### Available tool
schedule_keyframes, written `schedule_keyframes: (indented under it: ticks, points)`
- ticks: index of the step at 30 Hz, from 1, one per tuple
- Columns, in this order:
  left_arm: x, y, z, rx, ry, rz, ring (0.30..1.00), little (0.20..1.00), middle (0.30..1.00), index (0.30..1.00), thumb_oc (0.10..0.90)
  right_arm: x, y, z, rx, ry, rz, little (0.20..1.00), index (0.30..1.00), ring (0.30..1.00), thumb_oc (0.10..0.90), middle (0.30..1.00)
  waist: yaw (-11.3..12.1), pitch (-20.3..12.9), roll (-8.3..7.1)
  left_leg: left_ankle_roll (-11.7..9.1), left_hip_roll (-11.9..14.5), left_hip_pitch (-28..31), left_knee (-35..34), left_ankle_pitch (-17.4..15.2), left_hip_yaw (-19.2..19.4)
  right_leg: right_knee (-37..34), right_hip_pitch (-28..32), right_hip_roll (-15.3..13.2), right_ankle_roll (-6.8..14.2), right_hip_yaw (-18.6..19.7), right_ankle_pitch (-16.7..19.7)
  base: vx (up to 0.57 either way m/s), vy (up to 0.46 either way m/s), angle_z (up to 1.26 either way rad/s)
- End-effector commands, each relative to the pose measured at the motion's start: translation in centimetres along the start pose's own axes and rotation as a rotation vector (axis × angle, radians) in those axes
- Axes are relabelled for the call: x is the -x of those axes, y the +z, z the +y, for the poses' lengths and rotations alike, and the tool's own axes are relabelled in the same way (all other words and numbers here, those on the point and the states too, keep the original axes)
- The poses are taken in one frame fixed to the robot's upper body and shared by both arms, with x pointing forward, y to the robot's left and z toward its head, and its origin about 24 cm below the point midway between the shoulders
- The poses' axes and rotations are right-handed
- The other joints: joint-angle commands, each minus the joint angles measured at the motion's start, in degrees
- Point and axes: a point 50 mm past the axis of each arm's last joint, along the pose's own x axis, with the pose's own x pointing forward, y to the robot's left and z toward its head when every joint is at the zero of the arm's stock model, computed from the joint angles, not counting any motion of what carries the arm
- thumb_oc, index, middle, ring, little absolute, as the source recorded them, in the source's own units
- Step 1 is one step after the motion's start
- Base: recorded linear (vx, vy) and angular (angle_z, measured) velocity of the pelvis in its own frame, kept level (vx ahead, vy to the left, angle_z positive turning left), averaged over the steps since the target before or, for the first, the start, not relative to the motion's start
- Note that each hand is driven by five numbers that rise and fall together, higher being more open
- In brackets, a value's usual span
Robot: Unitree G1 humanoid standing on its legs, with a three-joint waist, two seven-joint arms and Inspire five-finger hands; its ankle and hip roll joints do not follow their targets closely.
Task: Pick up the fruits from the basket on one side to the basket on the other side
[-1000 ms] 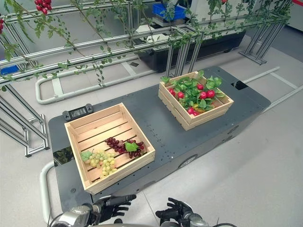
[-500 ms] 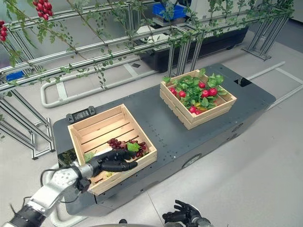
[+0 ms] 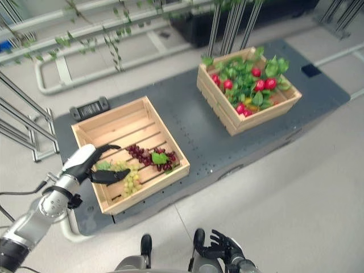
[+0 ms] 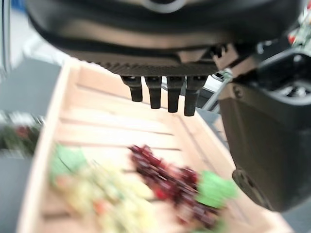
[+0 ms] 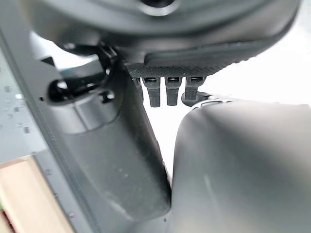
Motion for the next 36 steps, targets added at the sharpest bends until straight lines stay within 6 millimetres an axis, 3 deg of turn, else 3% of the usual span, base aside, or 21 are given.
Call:
schedule_keyframes:
  ticks: [1,9,20,31,36]
  points:
    - [-2.3,2.7,6.2,-0.148,0.328,-0.174,0.900,0.900,0.900,0.900,0.800,0.3,2.3,-1.7,0.031,-0.012,-0.109,0.900,0.900,0.900,0.800,0.900,-0.9,2.4,-1.16,1.1,-1.5,-3.3,5.4,-2.4,1.7,7.3,-1.8,-2.1,1.1,1.9,-4.0,-0.04,0.063,-0.02]
    - [-3.9,1.6,8.8,-0.371,0.474,-0.122,0.900,0.900,0.900,0.900,0.800,0.3,4.9,-1.7,0.056,-0.007,-0.219,0.900,0.900,0.900,0.800,0.900,-2.3,7.3,-2.23,0.9,-1.7,-10.1,15.4,-4.5,0.6,15.1,-8.0,-2.6,0.5,3.3,-5.9,-0.05,0.049,-0.06]
    - [-5.4,2.7,11.9,-0.749,0.448,-0.102,0.900,0.900,0.900,0.900,0.800,0.6,7.2,-2.7,0.111,-0.015,-0.286,0.900,0.900,0.900,0.800,0.900,-3.4,11.0,-2.10,1.2,-2.1,-12.9,16.7,-4.6,1.2,15.2,-10.0,-2.3,0.6,4.3,-5.7,-0.03,0.030,-0.02]
    - [-5.4,4.2,14.0,-0.820,0.288,-0.057,0.900,0.900,0.900,0.900,0.800,0.6,7.9,-3.2,0.102,-0.042,-0.308,0.900,0.900,0.900,0.800,0.900,-2.5,12.6,-1.84,1.2,-2.5,-13.3,16.5,-4.7,1.1,13.4,-9.1,-2.4,1.1,3.7,-5.1,-0.01,-0.003,0.00]
    - [-4.9,3.8,15.2,-0.873,0.268,0.004,0.900,0.900,0.900,0.900,0.800,0.6,8.0,-3.3,0.088,-0.046,-0.313,0.900,0.900,0.900,0.800,0.900,-1.9,12.9,-1.63,1.1,-2.6,-12.7,14.9,-4.3,1.1,12.2,-8.4,-2.4,1.4,3.1,-4.7,-0.01,-0.026,0.04]
